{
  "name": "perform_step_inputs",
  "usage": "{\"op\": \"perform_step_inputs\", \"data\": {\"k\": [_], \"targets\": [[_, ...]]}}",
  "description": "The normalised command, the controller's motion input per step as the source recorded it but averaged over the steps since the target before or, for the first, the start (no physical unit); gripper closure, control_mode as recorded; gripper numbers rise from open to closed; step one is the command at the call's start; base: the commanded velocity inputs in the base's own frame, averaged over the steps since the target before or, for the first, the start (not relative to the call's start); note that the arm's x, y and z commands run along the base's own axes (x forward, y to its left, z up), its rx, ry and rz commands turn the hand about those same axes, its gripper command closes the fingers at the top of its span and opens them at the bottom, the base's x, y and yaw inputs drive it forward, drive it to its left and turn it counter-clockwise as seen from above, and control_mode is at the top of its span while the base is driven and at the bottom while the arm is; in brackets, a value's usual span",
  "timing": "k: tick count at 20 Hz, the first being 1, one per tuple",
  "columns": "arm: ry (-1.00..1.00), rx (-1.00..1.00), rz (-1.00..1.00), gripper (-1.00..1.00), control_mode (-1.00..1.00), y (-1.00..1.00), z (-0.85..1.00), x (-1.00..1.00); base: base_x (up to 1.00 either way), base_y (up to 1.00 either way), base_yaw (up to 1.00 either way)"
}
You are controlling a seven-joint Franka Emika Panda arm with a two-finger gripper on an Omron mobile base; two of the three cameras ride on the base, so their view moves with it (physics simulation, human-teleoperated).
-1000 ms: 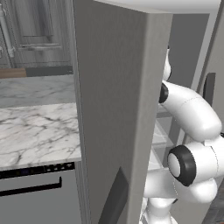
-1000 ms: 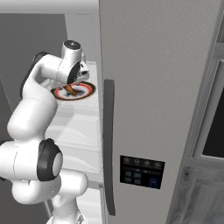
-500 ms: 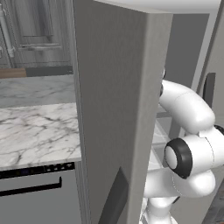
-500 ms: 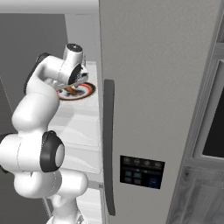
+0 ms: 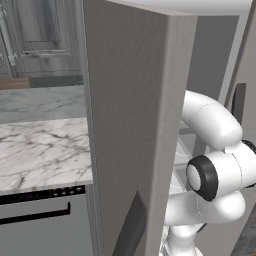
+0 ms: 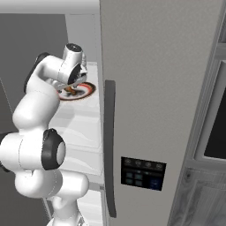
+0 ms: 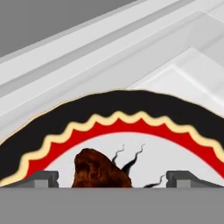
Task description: Retrieve the chicken drumstick from the fridge and place it on the saucepan with marinade on the stove.
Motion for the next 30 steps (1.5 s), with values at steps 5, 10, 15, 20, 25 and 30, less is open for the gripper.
{"op": "perform_step_inputs", "data": {"k": [5, 10, 15, 20, 25, 30], "targets": [[0.0, 0.0, 0.03, 1.0, -1.0, 0.02, -0.13, 0.02, 0.0, 0.0, 0.0], [0.0, 0.0, 0.0, 1.0, -1.0, 0.0, 0.0, 0.0, 0.0, 0.0, 0.0], [-0.03, 0.0, 0.0, 1.0, -1.0, 0.0, 0.04, -0.03, 0.0, 0.0, 0.0], [-0.06, 0.0, 0.0, 1.0, -1.0, 0.0, 0.3, -0.2, 0.0, 0.0, 0.0], [-0.01, -0.03, 0.0, 1.0, -1.0, 0.03, 0.28, -0.29, 0.0, 0.0, 0.0], [-0.01, -0.03, 0.0, 1.0, -1.0, 0.02, 0.26, -0.42, 0.0, 0.0, 0.0]]}}
